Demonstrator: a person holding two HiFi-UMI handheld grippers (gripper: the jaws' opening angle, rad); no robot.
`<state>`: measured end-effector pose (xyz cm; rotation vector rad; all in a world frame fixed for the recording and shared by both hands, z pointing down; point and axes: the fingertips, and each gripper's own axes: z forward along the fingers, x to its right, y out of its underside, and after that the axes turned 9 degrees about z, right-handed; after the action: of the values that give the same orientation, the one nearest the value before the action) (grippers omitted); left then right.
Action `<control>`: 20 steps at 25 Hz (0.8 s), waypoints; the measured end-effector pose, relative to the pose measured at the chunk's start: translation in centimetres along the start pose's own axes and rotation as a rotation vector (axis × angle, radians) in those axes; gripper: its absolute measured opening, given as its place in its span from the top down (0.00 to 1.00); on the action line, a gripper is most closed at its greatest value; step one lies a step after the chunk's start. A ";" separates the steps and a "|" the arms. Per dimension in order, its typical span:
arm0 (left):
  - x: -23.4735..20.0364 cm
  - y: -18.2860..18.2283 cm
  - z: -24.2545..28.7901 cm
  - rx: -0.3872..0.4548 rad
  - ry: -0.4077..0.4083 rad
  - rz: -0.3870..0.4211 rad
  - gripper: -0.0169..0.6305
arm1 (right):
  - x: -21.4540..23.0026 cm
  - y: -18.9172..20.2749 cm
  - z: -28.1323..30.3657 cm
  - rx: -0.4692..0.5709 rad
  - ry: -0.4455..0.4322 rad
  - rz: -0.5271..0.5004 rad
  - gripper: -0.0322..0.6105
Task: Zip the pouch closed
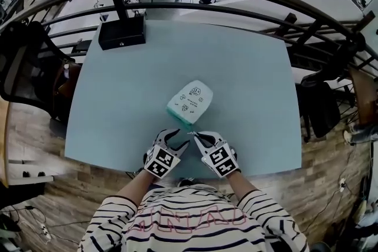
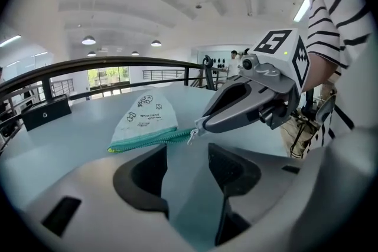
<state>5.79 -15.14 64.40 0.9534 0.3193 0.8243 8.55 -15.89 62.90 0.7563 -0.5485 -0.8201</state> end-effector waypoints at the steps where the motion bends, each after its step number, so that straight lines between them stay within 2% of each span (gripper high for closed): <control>1: 0.2 -0.1 0.2 0.006 0.013 0.001 0.64 | -0.2 -0.1 -0.1 -0.003 -0.002 0.002 0.89; 9: 1.2 -0.9 1.1 0.040 0.056 0.017 0.65 | -1.0 -0.6 -0.3 0.001 -0.012 0.010 0.89; 16: 0.9 -1.1 1.4 0.043 0.008 0.019 0.88 | -0.6 -0.1 -0.2 0.000 -0.012 0.013 0.89; 20: 1.1 -1.3 1.4 0.036 0.002 0.009 0.91 | -0.3 0.2 -0.6 -0.006 0.005 0.015 0.89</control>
<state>7.98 -15.58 64.23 0.9883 0.3321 0.8303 8.91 -15.33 62.69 0.7480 -0.5468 -0.8055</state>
